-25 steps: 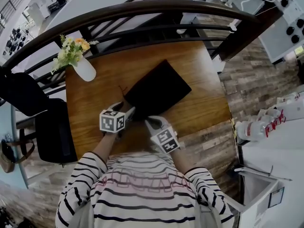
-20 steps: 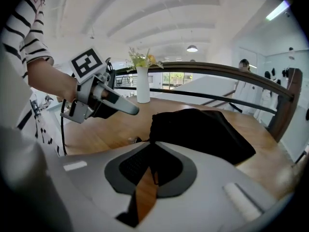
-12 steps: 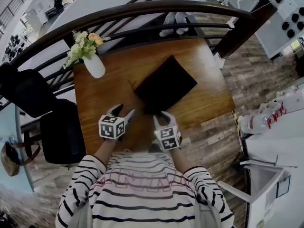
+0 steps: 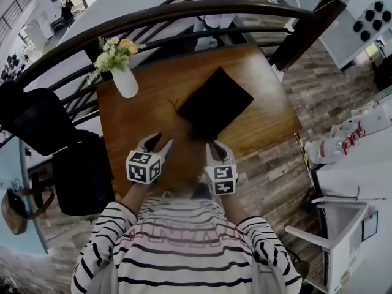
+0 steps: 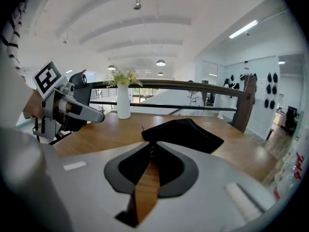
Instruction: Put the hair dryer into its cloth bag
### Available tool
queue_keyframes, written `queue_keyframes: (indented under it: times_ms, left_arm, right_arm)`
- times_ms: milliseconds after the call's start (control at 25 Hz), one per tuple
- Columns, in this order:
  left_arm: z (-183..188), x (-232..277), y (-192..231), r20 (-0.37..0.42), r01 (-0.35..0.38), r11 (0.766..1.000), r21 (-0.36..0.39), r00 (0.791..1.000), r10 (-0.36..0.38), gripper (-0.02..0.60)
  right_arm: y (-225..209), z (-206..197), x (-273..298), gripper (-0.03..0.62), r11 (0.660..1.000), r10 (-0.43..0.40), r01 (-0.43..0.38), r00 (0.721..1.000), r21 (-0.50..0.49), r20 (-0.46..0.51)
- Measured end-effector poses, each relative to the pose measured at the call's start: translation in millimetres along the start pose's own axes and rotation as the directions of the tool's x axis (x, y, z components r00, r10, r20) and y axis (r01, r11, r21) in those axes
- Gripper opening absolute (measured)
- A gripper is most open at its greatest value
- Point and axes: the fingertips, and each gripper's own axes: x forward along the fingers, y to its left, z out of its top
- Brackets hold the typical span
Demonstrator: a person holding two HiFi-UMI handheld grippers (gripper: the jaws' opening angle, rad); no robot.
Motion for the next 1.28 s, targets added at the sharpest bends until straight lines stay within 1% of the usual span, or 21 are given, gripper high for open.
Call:
queue_keyframes:
  times_ms: [200, 280, 440, 520, 640, 920, 1280]
  left_arm:
    - [3, -27, -5, 0.041, 0.041, 0.999, 0.023, 0.998, -0.042, 0.133]
    - [4, -38, -8, 0.059, 0.053, 0.998, 0.037, 0.997, -0.055, 0.101]
    - [5, -61, -13, 0.085, 0.068, 0.996, 0.060, 0.994, -0.073, 0.061]
    - [4, -73, -14, 0.099, 0.073, 0.995, 0.067, 0.992, -0.079, 0.032]
    - [2, -90, -16, 0.116, 0.076, 0.994, 0.085, 0.990, -0.085, 0.006]
    - [-5, -125, -16, 0.136, 0.091, 0.989, 0.113, 0.985, -0.106, 0.000]
    - [-17, -153, -16, 0.135, 0.121, 0.985, 0.126, 0.981, -0.138, 0.000]
  right_arm:
    - [14, 20, -23, 0.000, 0.998, -0.054, 0.050, 0.995, 0.039, 0.090]
    - [22, 25, -32, 0.000, 0.997, -0.059, 0.052, 0.991, 0.063, 0.118]
    - [31, 35, -49, 0.000, 0.993, -0.085, 0.069, 0.982, 0.096, 0.170]
    - [38, 38, -57, 0.000, 0.992, -0.089, 0.069, 0.978, 0.110, 0.189]
    - [50, 45, -69, 0.000, 0.990, -0.089, 0.062, 0.971, 0.127, 0.222]
    - [78, 53, -93, 0.000, 0.986, -0.102, 0.060, 0.955, 0.159, 0.278]
    - [106, 50, -112, -0.002, 0.983, -0.118, 0.071, 0.951, 0.168, 0.286]
